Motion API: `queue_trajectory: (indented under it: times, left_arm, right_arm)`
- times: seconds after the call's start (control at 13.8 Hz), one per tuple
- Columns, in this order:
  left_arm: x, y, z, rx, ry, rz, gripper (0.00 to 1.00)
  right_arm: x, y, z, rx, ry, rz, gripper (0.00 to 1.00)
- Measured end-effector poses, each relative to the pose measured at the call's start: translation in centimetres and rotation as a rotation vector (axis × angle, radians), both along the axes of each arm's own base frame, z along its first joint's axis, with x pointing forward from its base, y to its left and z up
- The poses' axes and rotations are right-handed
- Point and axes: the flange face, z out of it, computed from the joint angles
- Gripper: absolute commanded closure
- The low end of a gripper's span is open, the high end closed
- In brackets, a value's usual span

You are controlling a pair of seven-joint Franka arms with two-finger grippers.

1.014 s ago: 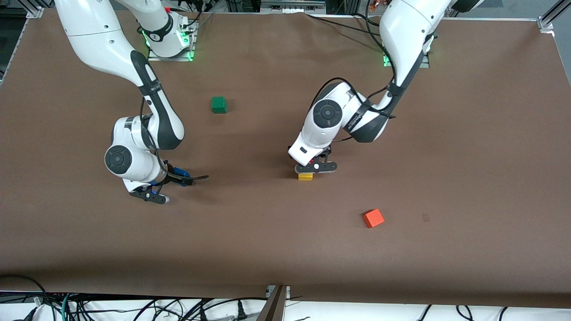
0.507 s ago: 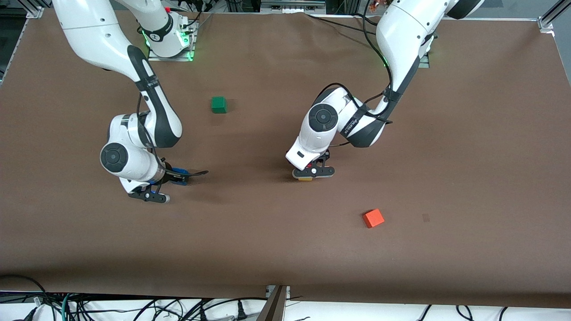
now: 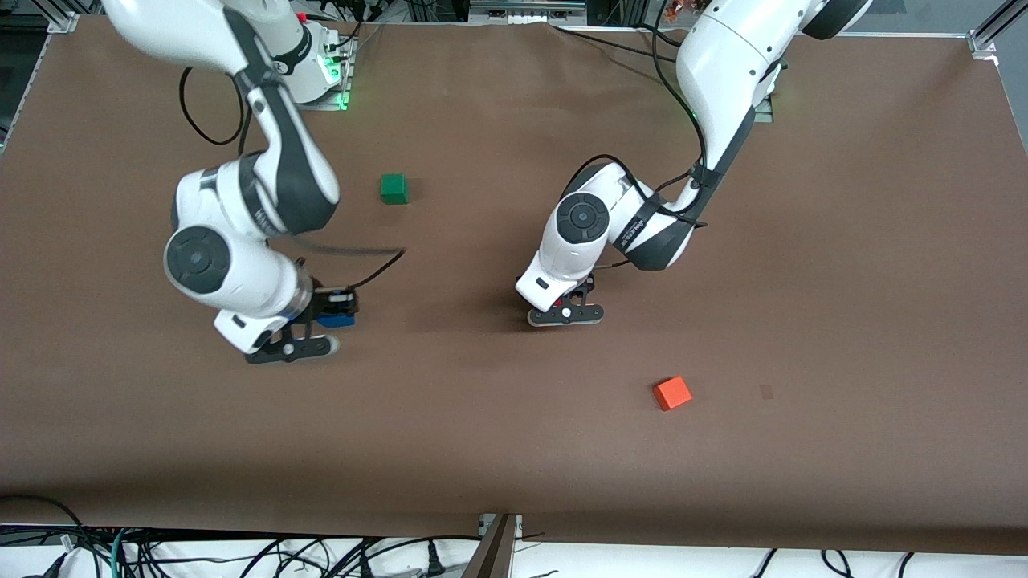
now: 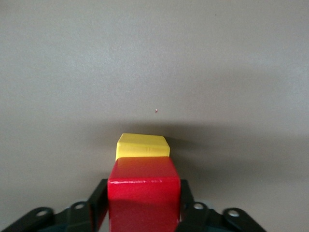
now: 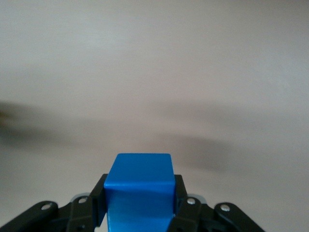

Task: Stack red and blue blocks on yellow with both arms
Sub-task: 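Withdraw the left gripper while the right gripper carries blue over the stack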

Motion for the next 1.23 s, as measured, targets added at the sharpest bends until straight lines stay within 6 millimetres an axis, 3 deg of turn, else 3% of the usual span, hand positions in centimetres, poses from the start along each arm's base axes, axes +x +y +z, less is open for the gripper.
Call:
queue_trajectory:
  times: [0.22, 0.43, 0.65, 0.87, 1.09, 1.23]
  left_arm:
    - [1.5, 1.1, 1.7, 0.001, -0.013, 0.023, 0.0]
    - [4.8, 5.4, 8.4, 0.012, -0.043, 0.044, 0.0]
    - [7.7, 14.2, 16.5, 0.047, -0.074, -0.013, 0.0]
    - [9.0, 24.3, 22.9, 0.085, -0.086, -0.034, 0.0]
    - [8.0, 33.5, 29.0, 0.122, -0.081, -0.048, 0.0]
    - [6.6, 39.0, 32.1, 0.112, -0.062, -0.051, 0.0]
  right_arm:
    - [-1.5, 4.8, 0.9, 0.005, -0.014, 0.072, 0.91]
    - [-1.7, 7.1, -0.4, 0.054, 0.017, 0.043, 0.91]
    - [-2.6, 11.2, -1.2, 0.086, 0.034, -0.003, 0.91]
    - [-5.6, 18.5, -1.9, 0.094, 0.027, -0.064, 0.91]
    - [-9.6, 25.8, -4.0, 0.125, -0.014, -0.065, 0.91]
    - [-10.9, 28.2, -5.2, 0.147, -0.039, -0.064, 0.91]
